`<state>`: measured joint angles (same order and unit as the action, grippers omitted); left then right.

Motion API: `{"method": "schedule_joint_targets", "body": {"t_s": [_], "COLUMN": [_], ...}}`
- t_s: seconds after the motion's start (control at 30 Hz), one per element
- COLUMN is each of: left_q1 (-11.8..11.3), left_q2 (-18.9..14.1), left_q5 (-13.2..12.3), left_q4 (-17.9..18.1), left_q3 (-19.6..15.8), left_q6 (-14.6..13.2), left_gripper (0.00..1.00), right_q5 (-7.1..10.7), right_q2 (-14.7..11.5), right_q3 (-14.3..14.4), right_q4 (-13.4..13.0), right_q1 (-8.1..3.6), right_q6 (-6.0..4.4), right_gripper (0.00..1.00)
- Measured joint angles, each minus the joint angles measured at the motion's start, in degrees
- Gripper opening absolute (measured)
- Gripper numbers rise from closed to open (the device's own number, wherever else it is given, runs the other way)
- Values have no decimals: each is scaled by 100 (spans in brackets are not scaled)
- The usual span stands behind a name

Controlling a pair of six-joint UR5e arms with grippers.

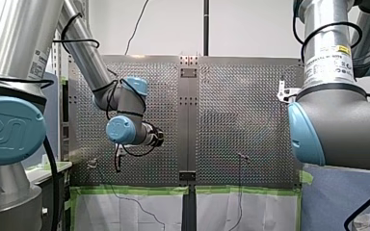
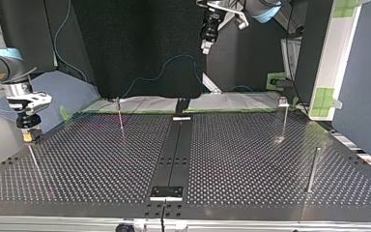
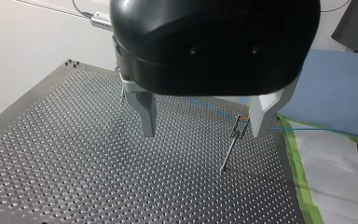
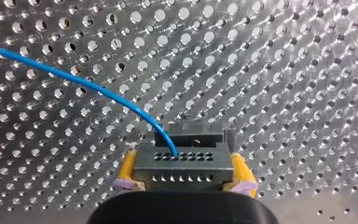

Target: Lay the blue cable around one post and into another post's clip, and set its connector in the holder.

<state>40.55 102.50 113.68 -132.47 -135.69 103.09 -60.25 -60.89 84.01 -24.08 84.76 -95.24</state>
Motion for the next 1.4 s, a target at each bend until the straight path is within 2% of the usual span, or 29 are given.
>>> {"method": "schedule_joint_targets", "body": {"t_s": [0.17, 0.3, 0.7, 1.4], "left_q1": [-2, -7, -62, -115], "left_q2": [1, 1, 0, 1], "left_q5": [0, 0, -18, -52], "left_q4": [7, 5, 12, 27], "left_q3": [0, 0, 0, 0], "left_q6": [0, 0, -8, -9], "left_gripper": [100, 100, 100, 100], "right_q5": [56, 64, 65, 65], "right_q2": [1, 1, 21, 67], "right_q3": [-16, -17, -20, -121], "right_q4": [-15, -46, -165, -96], "right_q1": [-4, -5, -39, -15], "right_q6": [112, 145, 111, 106], "right_gripper": [0, 0, 0, 0]}}
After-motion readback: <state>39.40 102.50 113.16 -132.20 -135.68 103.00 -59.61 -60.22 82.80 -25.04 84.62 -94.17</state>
